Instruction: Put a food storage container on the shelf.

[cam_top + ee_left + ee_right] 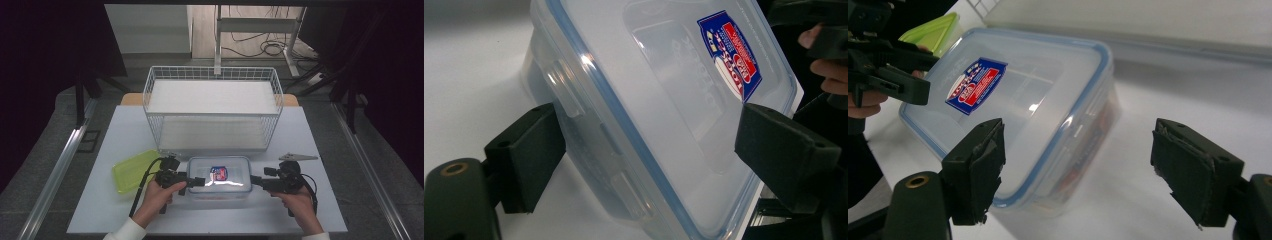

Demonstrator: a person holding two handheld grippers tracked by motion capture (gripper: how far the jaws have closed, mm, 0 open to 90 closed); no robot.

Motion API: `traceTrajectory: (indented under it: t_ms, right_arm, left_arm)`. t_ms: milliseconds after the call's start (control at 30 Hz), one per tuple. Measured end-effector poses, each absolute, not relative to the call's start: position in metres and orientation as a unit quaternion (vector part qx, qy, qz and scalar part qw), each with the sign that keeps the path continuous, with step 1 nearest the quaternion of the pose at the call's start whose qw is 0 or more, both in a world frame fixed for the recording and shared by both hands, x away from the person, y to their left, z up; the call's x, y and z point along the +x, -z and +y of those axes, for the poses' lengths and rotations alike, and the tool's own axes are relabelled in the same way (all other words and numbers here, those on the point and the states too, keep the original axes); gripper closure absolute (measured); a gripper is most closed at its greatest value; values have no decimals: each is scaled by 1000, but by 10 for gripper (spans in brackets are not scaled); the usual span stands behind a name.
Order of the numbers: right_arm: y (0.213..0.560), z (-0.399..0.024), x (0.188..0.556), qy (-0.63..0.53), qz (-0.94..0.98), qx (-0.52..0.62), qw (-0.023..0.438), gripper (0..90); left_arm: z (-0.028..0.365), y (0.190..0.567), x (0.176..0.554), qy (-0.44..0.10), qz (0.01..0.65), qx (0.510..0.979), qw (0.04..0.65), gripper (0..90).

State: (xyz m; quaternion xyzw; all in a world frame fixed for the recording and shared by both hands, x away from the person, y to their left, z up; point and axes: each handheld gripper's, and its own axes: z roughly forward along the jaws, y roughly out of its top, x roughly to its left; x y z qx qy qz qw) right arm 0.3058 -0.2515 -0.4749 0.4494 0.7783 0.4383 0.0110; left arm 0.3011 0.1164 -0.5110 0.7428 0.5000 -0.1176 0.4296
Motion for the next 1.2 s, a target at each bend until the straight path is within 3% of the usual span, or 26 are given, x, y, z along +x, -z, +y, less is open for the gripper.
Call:
traceTrajectory:
  t_ms: [533,800,1200]
  right_arm:
    - [497,-228,337,-423,782,450,-83,165]
    - [500,-229,342,-426,765,464,-130,250]
    - [498,-237,339,-436,753,473,-136,362]
  left_arm:
    - [117,510,300,114,498,744,431,152]
    - [117,510,300,111,497,745,430,154]
    - [115,509,296,96,493,749,432,153]
